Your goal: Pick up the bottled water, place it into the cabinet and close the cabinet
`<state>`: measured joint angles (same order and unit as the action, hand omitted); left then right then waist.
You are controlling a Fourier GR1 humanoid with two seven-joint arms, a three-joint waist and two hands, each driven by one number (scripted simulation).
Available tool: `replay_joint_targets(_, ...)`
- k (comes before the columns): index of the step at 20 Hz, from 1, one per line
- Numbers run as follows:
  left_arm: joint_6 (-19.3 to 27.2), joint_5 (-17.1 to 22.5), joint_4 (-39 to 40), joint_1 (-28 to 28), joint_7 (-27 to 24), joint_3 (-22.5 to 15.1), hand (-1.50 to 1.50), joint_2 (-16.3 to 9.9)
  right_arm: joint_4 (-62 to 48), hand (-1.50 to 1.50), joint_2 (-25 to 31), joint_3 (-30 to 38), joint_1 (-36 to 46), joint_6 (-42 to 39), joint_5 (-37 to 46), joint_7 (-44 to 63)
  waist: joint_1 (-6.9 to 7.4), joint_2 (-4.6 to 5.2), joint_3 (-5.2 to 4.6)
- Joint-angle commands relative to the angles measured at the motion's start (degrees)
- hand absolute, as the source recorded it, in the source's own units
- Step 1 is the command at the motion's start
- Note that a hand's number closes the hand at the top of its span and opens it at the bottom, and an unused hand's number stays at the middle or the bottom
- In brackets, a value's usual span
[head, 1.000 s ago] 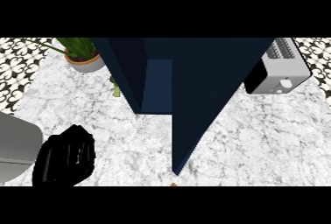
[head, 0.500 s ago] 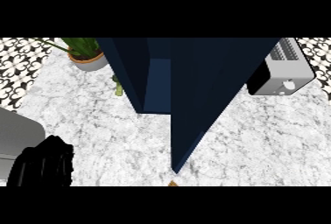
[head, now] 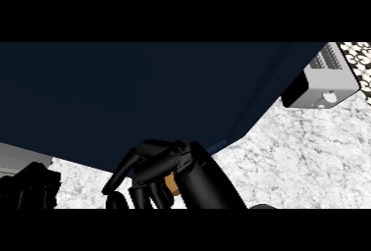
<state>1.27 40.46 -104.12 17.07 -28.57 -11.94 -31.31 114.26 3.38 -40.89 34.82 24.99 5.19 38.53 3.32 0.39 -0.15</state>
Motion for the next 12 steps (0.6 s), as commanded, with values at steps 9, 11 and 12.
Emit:
replay_joint_targets(9,-6.9,0.5,0.2,7.1,-3.9,4.0,1.5,-0.8,-34.3,1.5,-0.8,24.1,9.6,-19.0,-21.8,-19.3,-1.04,0.09,0.17)
replay_joint_targets(11,-4.6,0.8,-1.7,4.9,0.6,4.3,1.5,-1.0,-40.2,1.5,-1.3,27.1,15.8,-20.5,-21.4,-18.3,-1.75,-0.06,0.17)
replay_joint_targets(12,-5.6,-0.6,0.2,5.6,-2.7,4.2,1.5,0.4,-45.0,1.5,-2.0,27.3,15.3,-21.8,-21.3,-22.7,-1.34,0.09,0.15)
